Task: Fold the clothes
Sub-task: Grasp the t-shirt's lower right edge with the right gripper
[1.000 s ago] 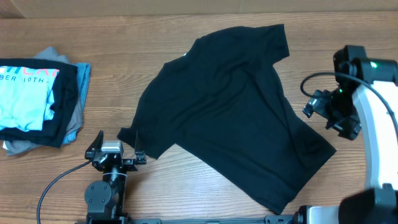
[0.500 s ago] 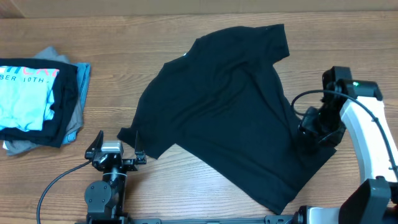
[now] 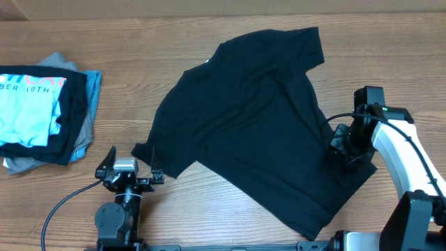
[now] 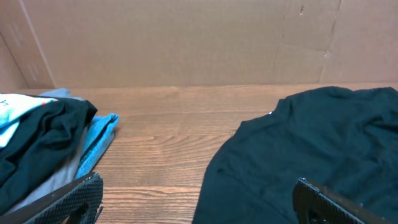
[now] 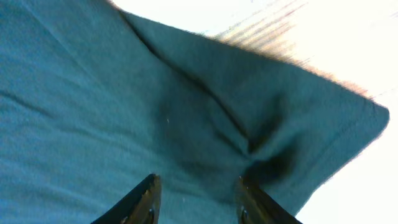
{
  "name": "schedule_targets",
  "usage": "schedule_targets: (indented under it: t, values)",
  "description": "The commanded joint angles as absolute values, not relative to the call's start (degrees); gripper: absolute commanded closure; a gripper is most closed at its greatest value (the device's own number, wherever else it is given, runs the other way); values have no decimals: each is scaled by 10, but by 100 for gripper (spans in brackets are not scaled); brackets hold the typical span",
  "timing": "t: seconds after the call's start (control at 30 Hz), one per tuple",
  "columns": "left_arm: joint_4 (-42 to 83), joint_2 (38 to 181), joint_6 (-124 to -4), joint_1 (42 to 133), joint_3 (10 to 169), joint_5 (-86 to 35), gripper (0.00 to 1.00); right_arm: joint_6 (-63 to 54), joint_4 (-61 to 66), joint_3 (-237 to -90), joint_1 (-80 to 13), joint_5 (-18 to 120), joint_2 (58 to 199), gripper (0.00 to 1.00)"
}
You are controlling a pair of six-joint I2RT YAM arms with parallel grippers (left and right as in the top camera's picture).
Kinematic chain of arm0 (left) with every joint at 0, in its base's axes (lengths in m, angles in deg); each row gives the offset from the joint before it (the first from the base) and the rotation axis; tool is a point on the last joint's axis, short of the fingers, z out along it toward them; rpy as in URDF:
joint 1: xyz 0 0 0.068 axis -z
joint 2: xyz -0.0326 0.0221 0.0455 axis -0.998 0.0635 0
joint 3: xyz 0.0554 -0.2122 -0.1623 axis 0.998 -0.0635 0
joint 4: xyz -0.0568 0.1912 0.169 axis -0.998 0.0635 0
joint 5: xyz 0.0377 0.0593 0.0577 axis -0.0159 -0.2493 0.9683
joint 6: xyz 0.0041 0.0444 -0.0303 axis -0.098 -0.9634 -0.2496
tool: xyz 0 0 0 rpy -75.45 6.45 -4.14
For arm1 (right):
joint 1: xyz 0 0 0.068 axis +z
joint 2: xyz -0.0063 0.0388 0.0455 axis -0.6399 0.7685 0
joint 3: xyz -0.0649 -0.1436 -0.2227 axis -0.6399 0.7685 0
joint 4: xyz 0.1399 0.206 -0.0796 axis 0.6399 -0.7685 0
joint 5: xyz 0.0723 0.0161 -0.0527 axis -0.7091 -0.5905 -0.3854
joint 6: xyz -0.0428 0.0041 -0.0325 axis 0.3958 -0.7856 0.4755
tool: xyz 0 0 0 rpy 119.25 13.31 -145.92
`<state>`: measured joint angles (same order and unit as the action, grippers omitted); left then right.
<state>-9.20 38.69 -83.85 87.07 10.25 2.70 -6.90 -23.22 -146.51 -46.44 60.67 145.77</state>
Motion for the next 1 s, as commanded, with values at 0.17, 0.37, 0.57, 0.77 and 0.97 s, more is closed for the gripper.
schedule_targets:
  t: [0.17, 0.37, 0.57, 0.77, 0.97]
  values:
    - [-94, 382, -833, 867, 100, 22, 0, -54, -227, -1451, -462, 603, 1460, 59]
    - [-94, 382, -833, 867, 100, 22, 0, -54, -223, -1451, -462, 603, 1463, 57]
    - [-94, 382, -833, 867, 100, 22, 0, -31, -221, -1450, -462, 588, 1463, 56]
    - [-94, 382, -833, 867, 100, 22, 0, -22, -187, -1420, -462, 581, 1463, 54]
    - [-94, 382, -833, 867, 100, 22, 0, -22, -147, -1387, -462, 579, 1463, 53]
